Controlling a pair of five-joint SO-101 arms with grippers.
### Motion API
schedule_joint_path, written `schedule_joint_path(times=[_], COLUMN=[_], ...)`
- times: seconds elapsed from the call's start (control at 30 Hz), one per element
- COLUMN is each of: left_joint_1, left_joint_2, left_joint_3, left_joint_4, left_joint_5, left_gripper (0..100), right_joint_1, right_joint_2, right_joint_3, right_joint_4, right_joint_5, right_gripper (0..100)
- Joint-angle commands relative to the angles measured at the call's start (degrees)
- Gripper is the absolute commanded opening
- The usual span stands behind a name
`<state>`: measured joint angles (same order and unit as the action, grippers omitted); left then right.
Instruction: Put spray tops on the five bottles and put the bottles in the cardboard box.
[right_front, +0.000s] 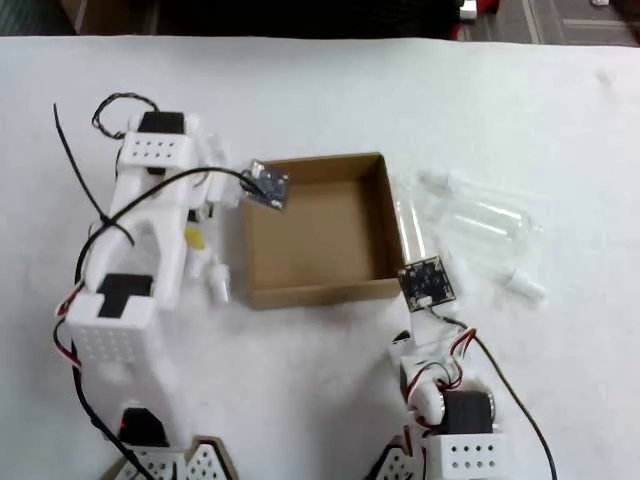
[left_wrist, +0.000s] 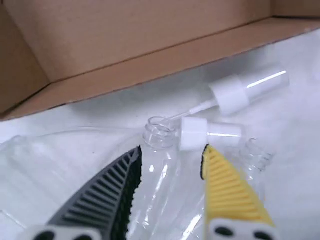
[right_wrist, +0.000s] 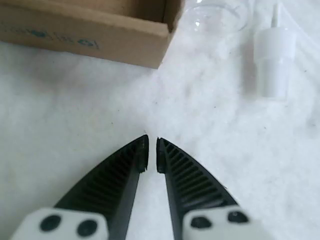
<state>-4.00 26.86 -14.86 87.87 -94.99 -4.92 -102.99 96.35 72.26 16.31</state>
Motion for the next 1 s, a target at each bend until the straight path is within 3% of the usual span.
schedule_joint_path(times=[0.0,0.3,0.97], left_joint_1=[-0.5,-0.1,0.2], left_joint_2=[2.2,9.5,10.5], left_joint_3=[-7.8,-12.5,-12.0], left_joint_4=[1.1,1.3,1.9], left_joint_5=[-0.9,-2.9,-6.5], left_gripper=[19,19,18], right_joint_1=[0.1,0.1,0.1], right_joint_2=[-0.1,-0.1,-0.1], right_joint_3=[0.5,0.5,0.5], right_joint_4=[0.4,0.4,0.4], right_joint_5=[0.3,0.3,0.3], right_gripper=[1.6,1.6,1.6])
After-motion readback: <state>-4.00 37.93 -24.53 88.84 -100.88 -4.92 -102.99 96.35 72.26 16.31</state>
